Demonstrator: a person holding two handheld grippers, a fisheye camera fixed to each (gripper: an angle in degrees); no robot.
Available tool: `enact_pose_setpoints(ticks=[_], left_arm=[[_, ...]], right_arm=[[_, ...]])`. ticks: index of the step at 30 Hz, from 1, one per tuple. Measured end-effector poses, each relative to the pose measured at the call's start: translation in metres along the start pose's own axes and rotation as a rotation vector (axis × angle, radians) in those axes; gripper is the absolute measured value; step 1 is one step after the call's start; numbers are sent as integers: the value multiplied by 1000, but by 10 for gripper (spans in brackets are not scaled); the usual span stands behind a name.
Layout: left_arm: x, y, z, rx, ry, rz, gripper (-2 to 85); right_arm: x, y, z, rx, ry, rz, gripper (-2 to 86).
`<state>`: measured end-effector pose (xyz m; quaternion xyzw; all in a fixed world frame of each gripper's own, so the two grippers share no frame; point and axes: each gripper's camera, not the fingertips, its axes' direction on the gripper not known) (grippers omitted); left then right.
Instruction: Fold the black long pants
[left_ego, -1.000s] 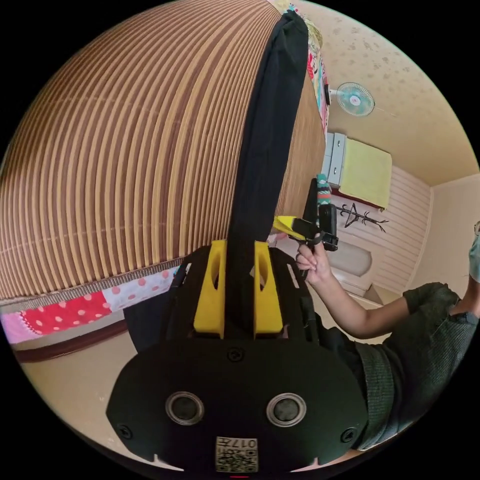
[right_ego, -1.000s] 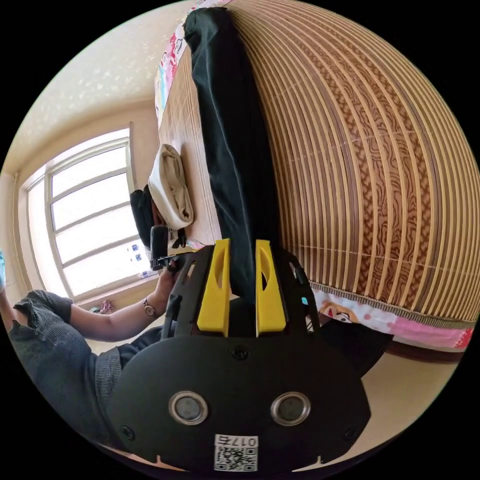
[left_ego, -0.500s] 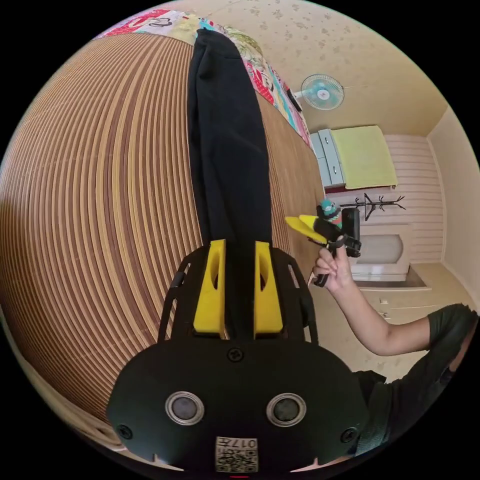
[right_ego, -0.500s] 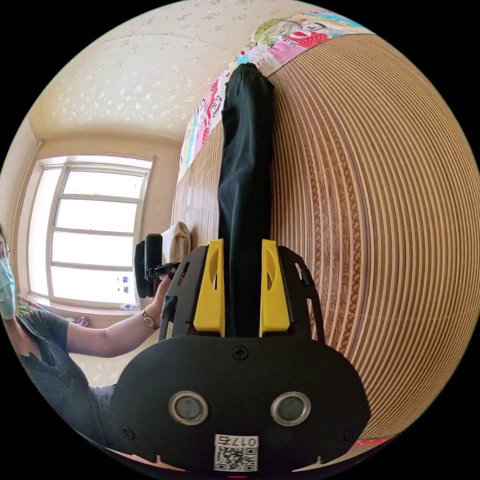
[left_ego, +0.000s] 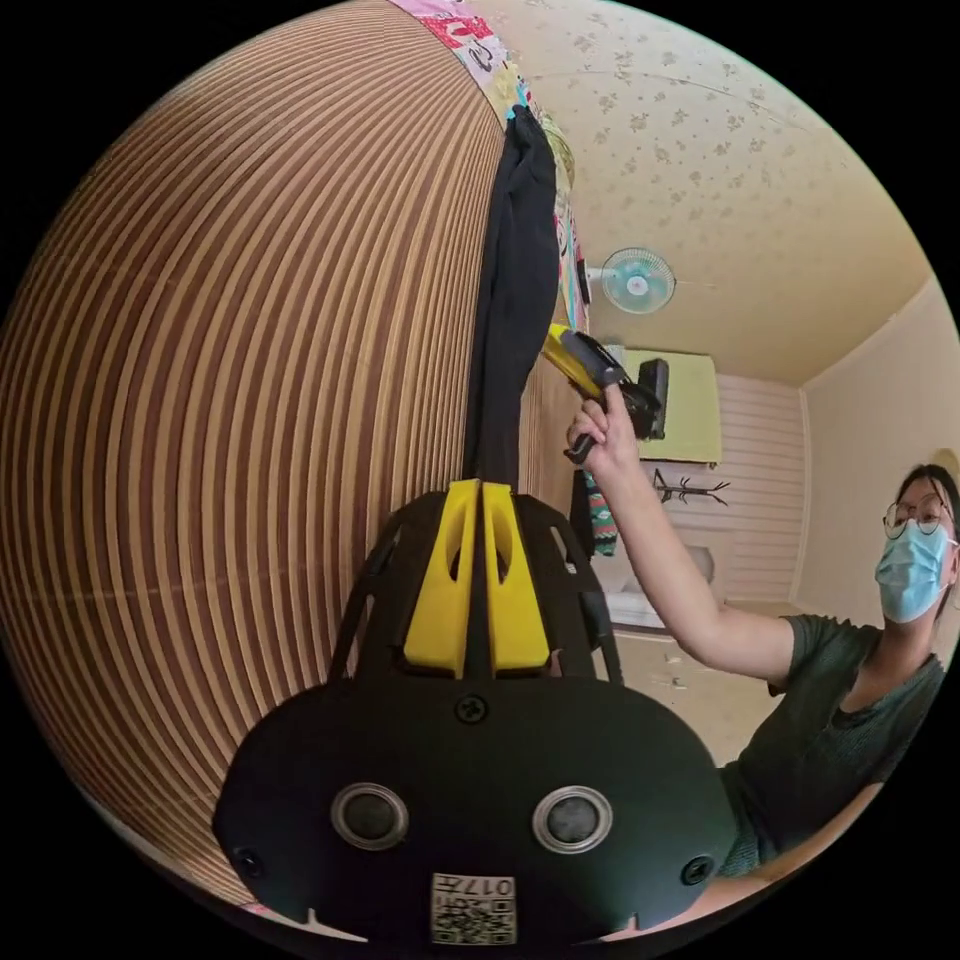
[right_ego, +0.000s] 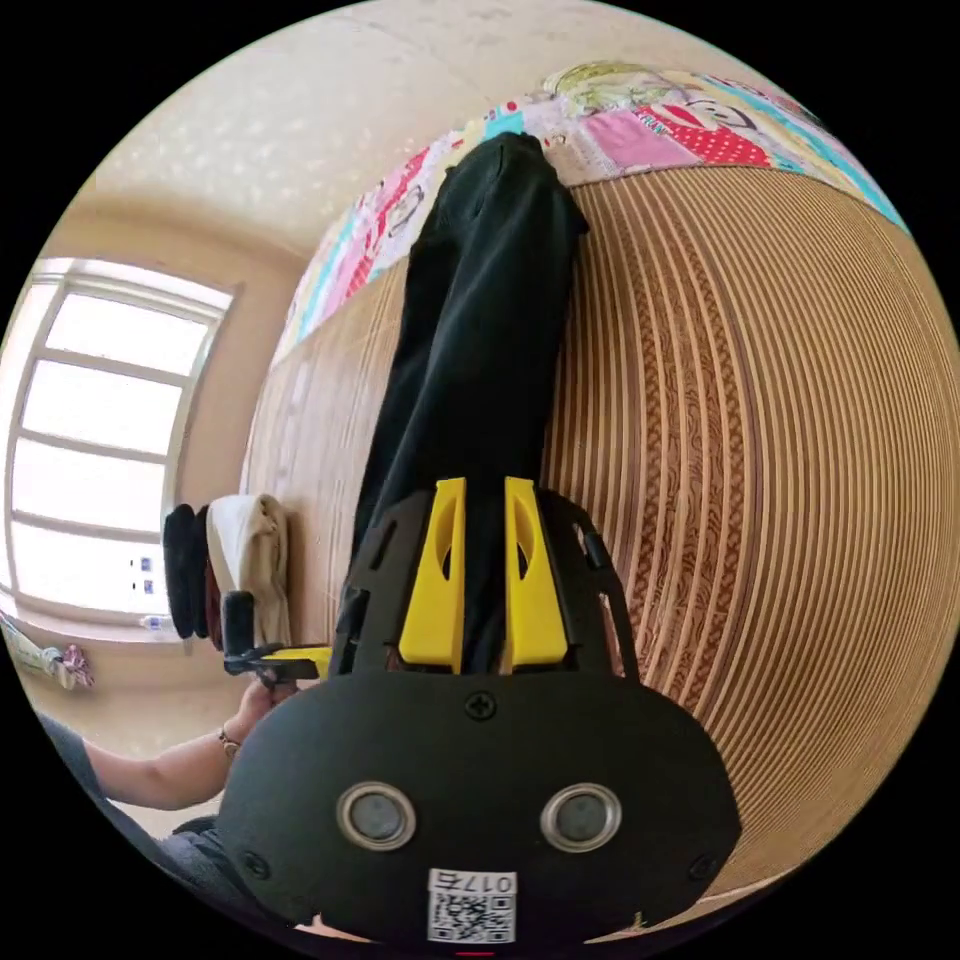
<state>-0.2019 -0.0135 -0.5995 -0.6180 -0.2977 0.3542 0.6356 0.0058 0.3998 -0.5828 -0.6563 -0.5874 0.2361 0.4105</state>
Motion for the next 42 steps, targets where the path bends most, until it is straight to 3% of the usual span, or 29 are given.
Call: enact_pose_setpoints(ticks=[3,6,13,17,20,25,29,31,35,39,42], left_arm=[[3,12,-3,-9,-7,-9,72],[6,31,1,-92,-84,-3,81],[25,87,20,-340,-171,51,70],[24,105,22,-420,-141,24,68],[26,110,10,-427,-50,16,35],[43,98,-25,-359,346,98,-5],[38,97,-17,-388,308,67,-8],[28,98,-10,-360,410,10,-9],[30,102,-7,-295,580,-15,-8],[32,113,-3,-238,777,-44,-9],[38,117,0,-240,726,-55,-9]], right_arm=[[-9,10,-18,69,73,-35,49],[-8,47,-40,113,-71,-54,59],[-11,204,-1,-201,-193,-76,76],[2,264,-5,-254,-366,59,81],[2,277,-20,-301,-439,36,56],[-12,282,-68,-309,-580,-92,13],[11,288,-92,-244,-550,-2,20],[28,290,-82,-244,-557,84,34],[58,293,-65,-82,-986,192,121],[63,297,-48,-12,-1052,306,154],[52,294,-54,69,-1184,289,148]])
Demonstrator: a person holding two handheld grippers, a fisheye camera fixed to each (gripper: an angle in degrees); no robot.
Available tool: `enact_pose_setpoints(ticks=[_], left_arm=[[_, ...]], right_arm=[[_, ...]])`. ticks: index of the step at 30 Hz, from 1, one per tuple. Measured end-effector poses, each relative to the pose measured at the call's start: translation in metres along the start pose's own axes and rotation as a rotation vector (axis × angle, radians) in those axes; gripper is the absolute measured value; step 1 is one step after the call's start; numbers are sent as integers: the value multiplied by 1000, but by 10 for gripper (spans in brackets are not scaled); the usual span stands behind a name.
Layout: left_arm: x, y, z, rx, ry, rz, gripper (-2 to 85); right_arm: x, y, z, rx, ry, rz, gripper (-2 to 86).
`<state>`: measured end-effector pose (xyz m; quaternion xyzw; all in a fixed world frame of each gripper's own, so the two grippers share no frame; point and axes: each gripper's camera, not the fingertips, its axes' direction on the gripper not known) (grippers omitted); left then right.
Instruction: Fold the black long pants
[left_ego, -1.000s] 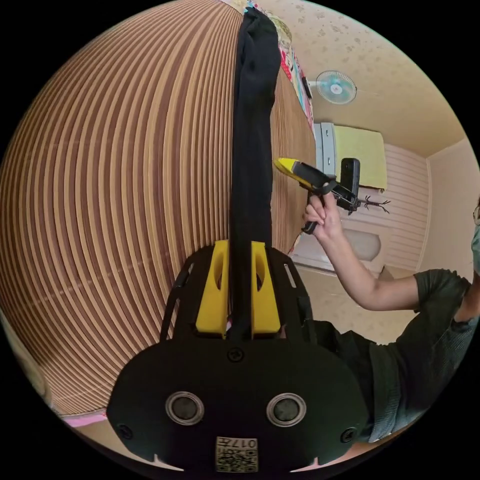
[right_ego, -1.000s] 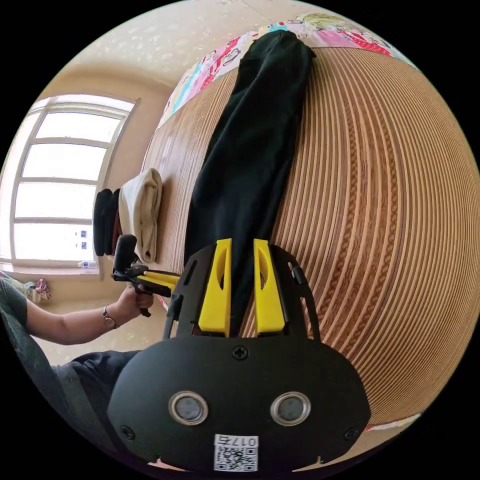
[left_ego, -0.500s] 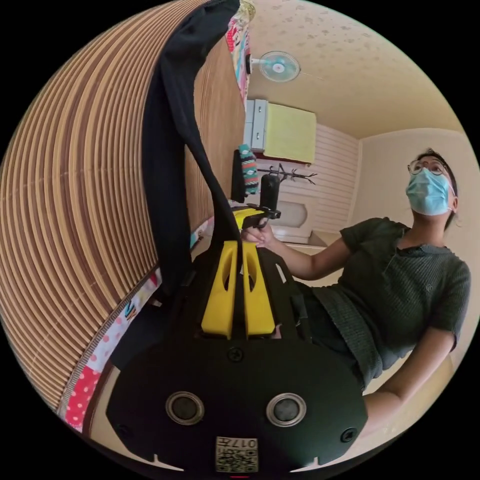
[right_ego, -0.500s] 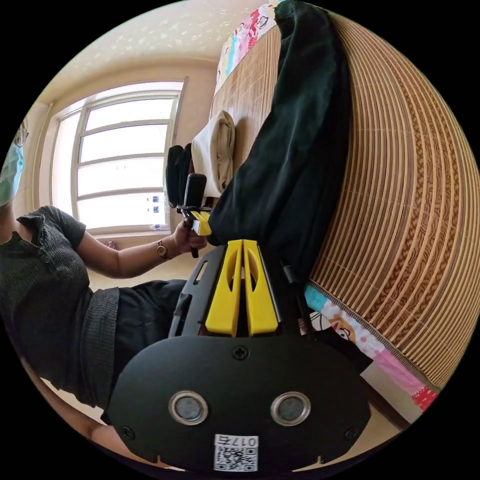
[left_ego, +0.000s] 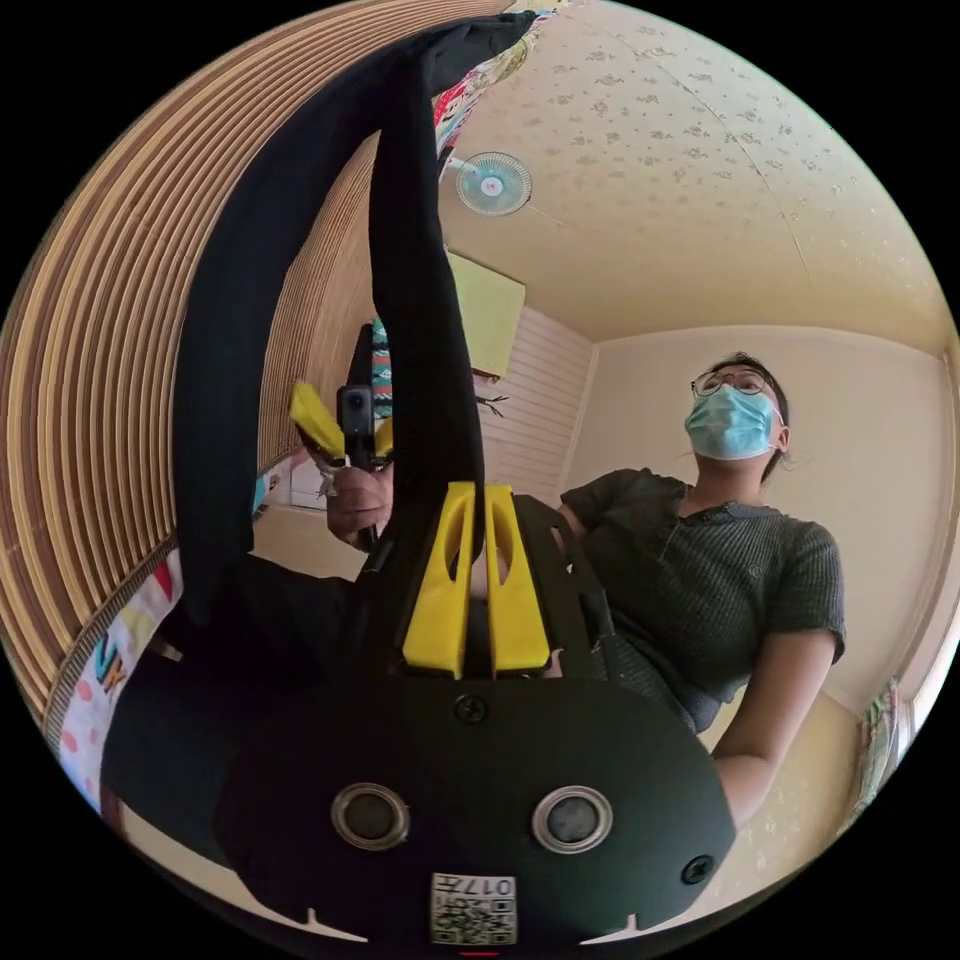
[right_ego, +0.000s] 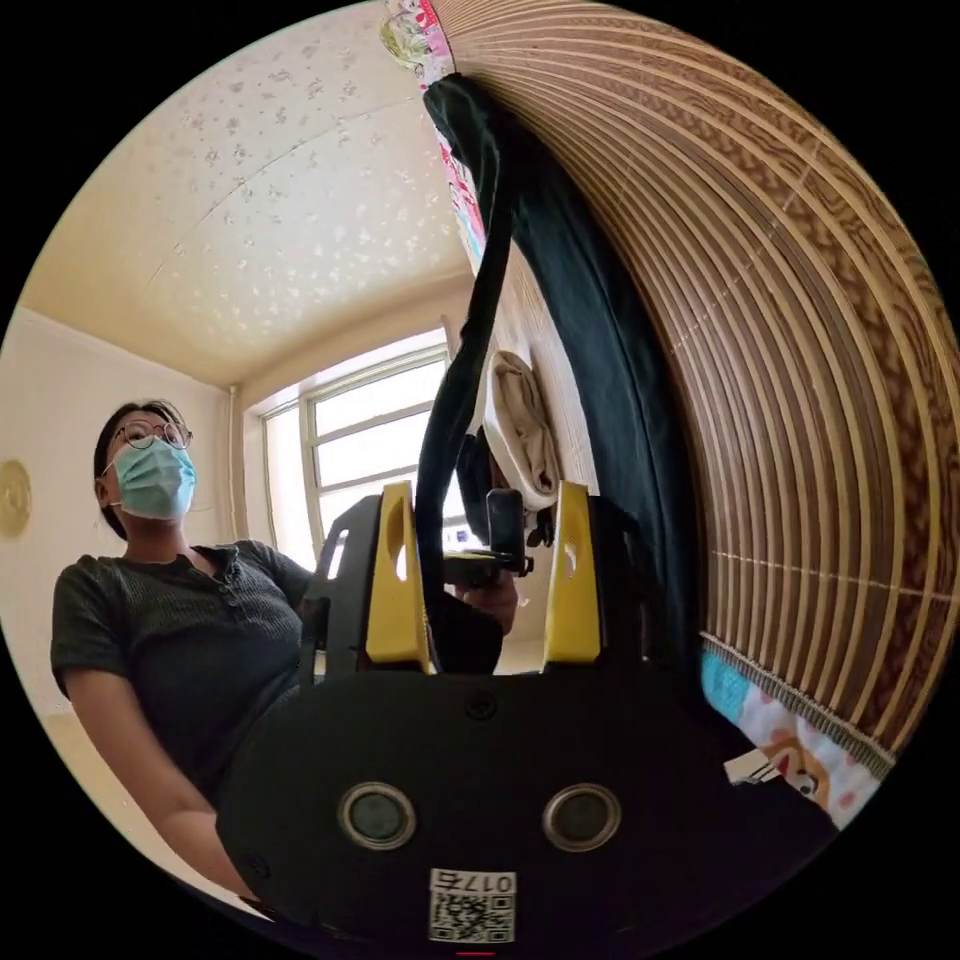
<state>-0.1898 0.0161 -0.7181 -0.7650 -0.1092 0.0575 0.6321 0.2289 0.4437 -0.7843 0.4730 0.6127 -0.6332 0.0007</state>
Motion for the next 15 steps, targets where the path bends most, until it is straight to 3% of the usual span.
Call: enact_pose_setpoints(ticks=[3,6,7,9,15], left_arm=[[3,1,5,-6,-88,-4,-9],[-14,8,7,-49,-541,-164,-7],[-22,11,7,-64,-694,-203,-6],[-31,15,6,-59,-810,-257,-5],[-5,6,-2,125,-845,-147,52]], right_arm=[[-32,3,11,-33,-43,-107,54],[-36,7,15,-80,332,-8,41],[-26,8,21,-125,579,45,39],[-8,8,39,-238,785,65,37],[-2,11,59,-331,789,91,49]])
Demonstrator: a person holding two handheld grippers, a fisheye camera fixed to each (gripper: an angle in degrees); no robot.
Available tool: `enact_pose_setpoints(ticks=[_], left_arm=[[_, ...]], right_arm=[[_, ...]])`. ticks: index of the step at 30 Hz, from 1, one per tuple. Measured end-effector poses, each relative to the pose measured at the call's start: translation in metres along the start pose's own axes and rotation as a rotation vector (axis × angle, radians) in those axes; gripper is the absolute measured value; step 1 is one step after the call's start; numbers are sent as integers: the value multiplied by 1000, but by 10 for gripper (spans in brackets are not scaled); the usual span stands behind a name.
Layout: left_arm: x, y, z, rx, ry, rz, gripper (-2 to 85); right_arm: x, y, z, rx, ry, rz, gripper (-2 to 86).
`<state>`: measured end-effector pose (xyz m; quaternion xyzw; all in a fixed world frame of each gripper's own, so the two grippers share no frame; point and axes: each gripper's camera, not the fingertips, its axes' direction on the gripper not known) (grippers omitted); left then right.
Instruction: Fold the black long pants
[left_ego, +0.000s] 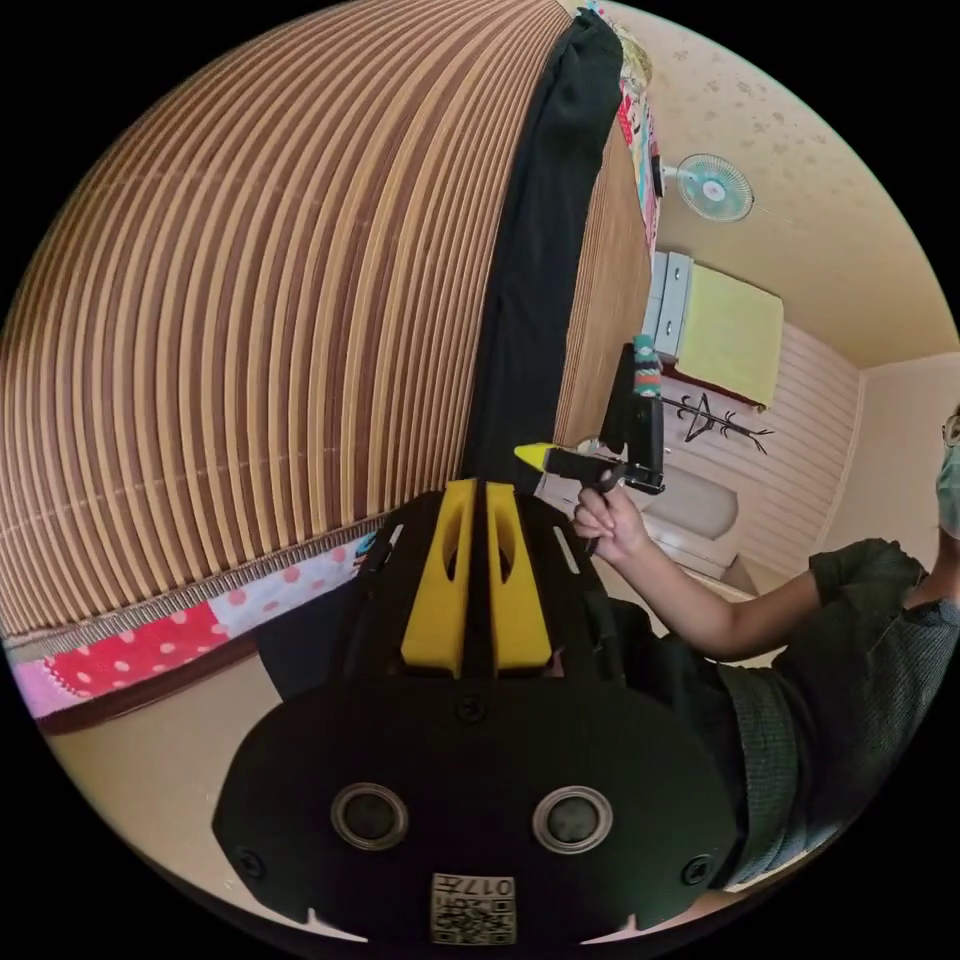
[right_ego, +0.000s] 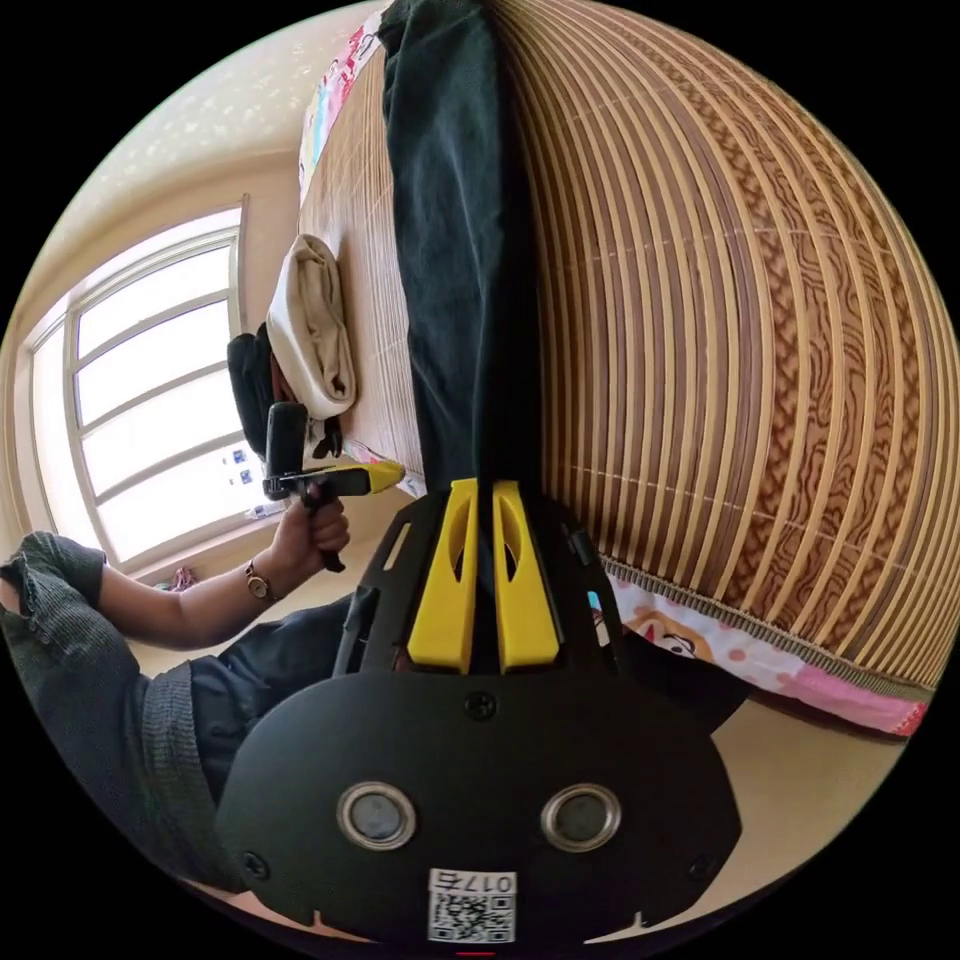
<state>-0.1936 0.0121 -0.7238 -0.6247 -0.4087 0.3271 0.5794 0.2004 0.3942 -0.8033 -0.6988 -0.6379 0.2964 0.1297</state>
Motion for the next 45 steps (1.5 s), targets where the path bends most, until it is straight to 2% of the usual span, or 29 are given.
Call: enact_pose_setpoints(ticks=[2,6,8,10,14,18,20,24,28,30,36,40,45], left_arm=[[9,-20,-8,62,0,47,79],[16,-106,-11,167,156,106,128],[15,-147,-16,266,224,90,147],[23,-199,-24,347,206,86,159],[36,-259,-16,248,141,104,156],[42,-273,1,153,33,137,98],[30,-268,4,145,67,89,63],[14,-240,1,164,317,129,25],[38,-185,-16,159,618,344,12],[62,-149,-24,152,660,424,13],[156,2,-62,160,706,657,54],[235,101,-93,180,523,745,42],[317,168,-130,245,496,870,26]], right_arm=[[6,5,-16,30,-92,17,83],[15,-7,-60,194,-227,-24,121],[24,-43,-84,254,-243,-43,136],[28,-78,-97,273,-261,-54,153],[22,-156,-121,372,-248,-91,166],[20,-209,-125,412,-322,-89,154],[21,-235,-111,378,-394,-61,129],[10,-237,-90,294,-336,-62,68],[-10,-174,-107,368,-565,-245,36],[-30,-134,-114,368,-618,-322,32],[-124,24,-132,397,-624,-552,25],[-187,122,-144,410,-594,-627,22],[-277,201,-176,434,-508,-807,19]])
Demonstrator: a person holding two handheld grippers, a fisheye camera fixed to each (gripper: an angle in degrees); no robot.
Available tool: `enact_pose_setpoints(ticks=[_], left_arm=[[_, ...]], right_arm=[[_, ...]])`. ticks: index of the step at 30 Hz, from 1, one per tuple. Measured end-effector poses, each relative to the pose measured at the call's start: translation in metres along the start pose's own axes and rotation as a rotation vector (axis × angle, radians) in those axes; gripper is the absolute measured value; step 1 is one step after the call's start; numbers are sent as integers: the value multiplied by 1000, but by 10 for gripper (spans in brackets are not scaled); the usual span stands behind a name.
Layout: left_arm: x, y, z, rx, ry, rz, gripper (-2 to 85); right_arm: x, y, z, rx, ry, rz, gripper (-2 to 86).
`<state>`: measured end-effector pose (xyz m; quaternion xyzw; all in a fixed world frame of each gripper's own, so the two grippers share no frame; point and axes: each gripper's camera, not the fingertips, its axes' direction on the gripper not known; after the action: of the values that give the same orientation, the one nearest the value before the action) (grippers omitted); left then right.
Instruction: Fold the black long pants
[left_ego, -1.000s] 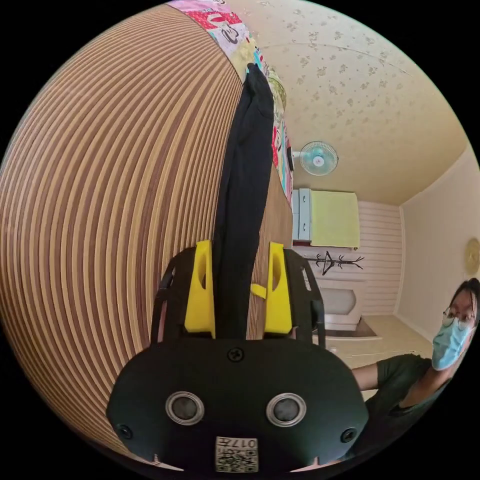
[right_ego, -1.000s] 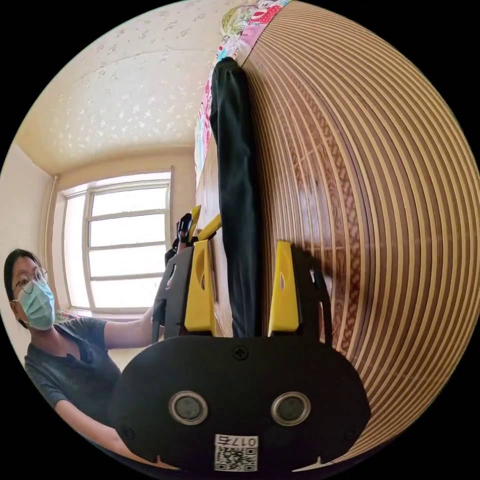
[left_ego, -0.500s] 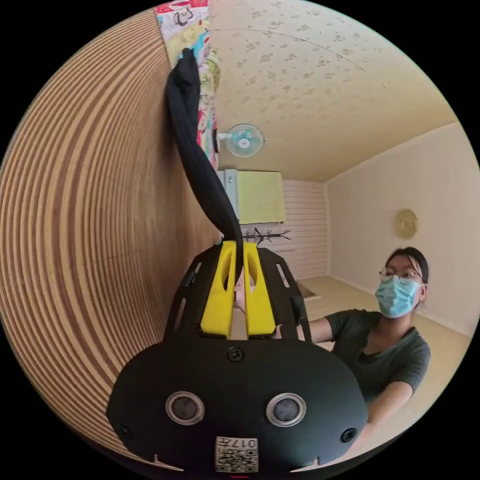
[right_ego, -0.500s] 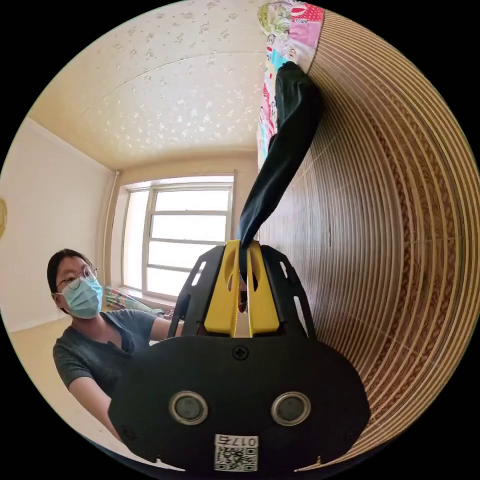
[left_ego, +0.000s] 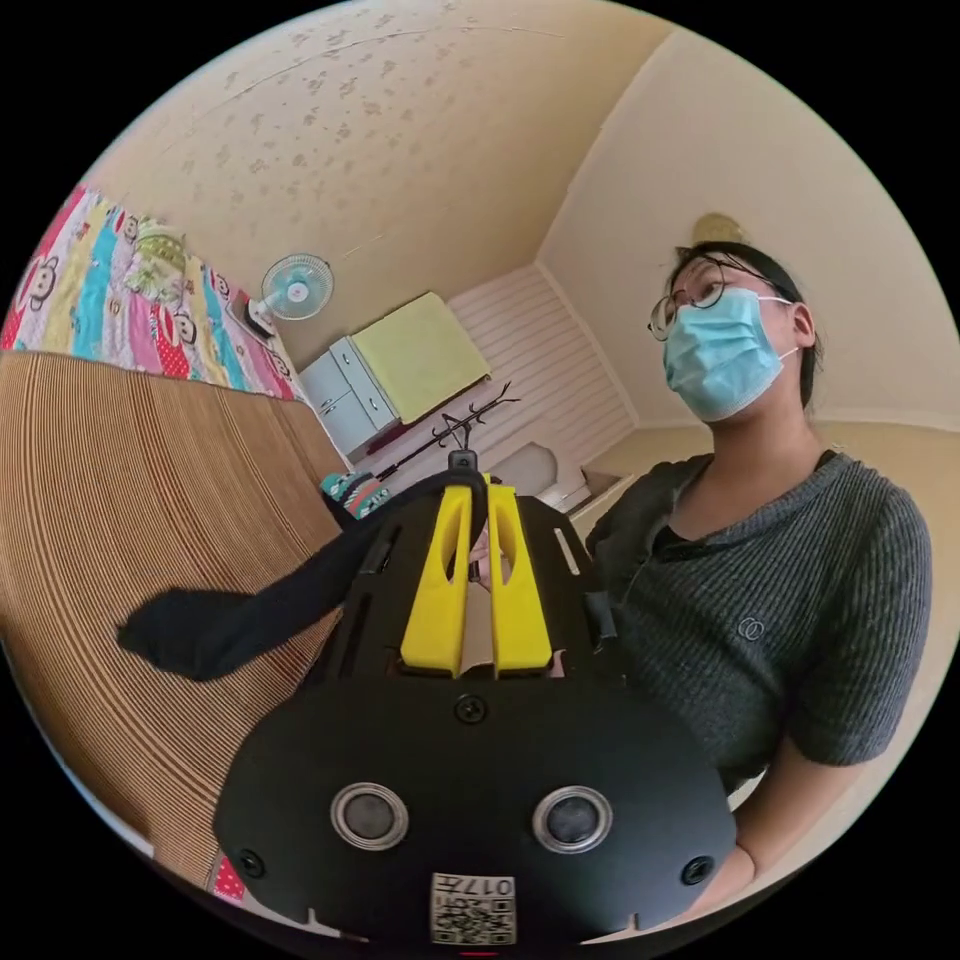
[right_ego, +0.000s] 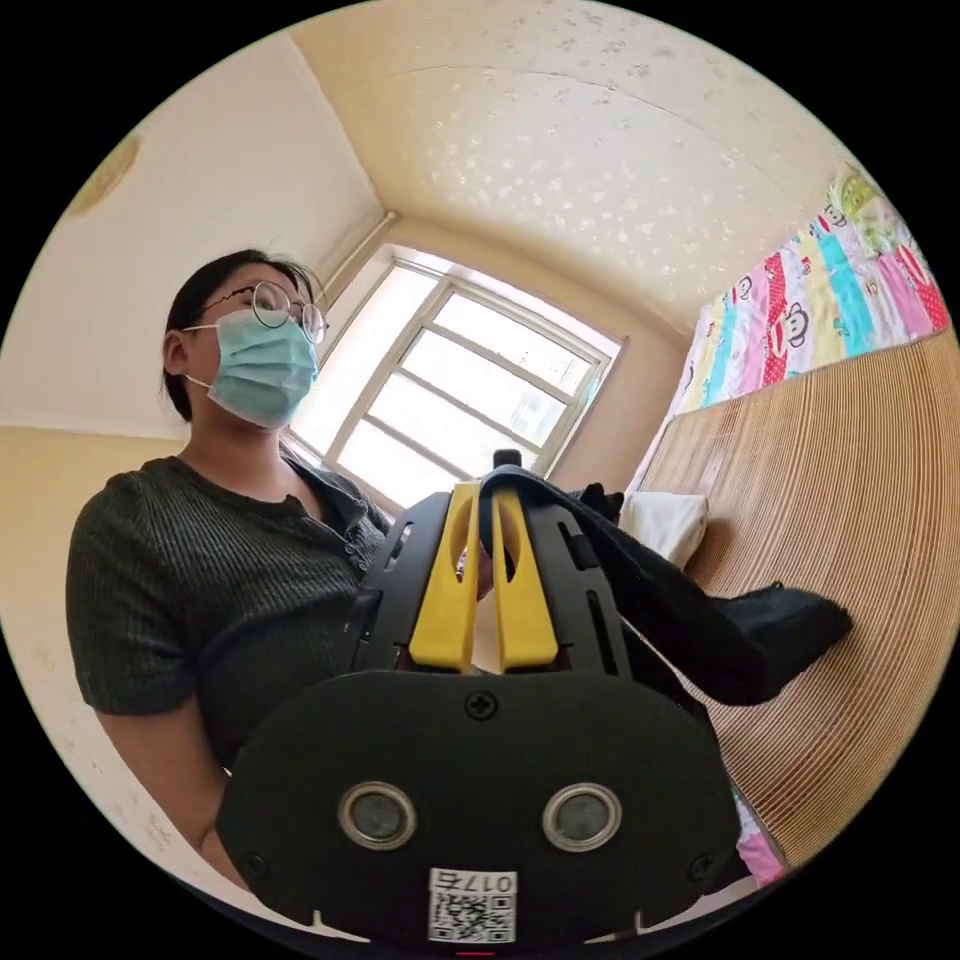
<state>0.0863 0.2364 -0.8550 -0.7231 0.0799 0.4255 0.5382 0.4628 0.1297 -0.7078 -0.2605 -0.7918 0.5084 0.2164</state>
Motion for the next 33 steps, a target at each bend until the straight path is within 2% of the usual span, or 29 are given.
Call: enact_pose_setpoints(ticks=[3,6,12,14,19,24,26,28,31,33], left_arm=[[19,-13,3,48,-70,-30,30],[-11,-21,6,47,-135,-99,31],[-108,-28,5,0,-224,-195,29],[-131,-19,7,-39,-276,-209,36],[-206,75,36,-243,-474,-436,50],[-257,208,61,-410,-522,-787,73],[-265,243,56,-398,-534,-891,99],[-269,262,40,-270,-490,-943,119],[-279,248,20,-124,-506,-901,144],[-296,230,17,-106,-533,-852,159]], right_arm=[[-40,-20,6,27,51,-53,17],[-32,-36,12,38,180,-14,15],[66,-67,24,-39,347,61,12],[98,-69,37,-109,456,45,13],[195,-10,55,-211,587,254,18],[283,114,67,-399,648,595,39],[310,160,66,-533,654,752,72],[321,175,57,-585,672,812,101],[335,163,26,-506,641,841,129],[350,147,8,-447,626,837,150]])
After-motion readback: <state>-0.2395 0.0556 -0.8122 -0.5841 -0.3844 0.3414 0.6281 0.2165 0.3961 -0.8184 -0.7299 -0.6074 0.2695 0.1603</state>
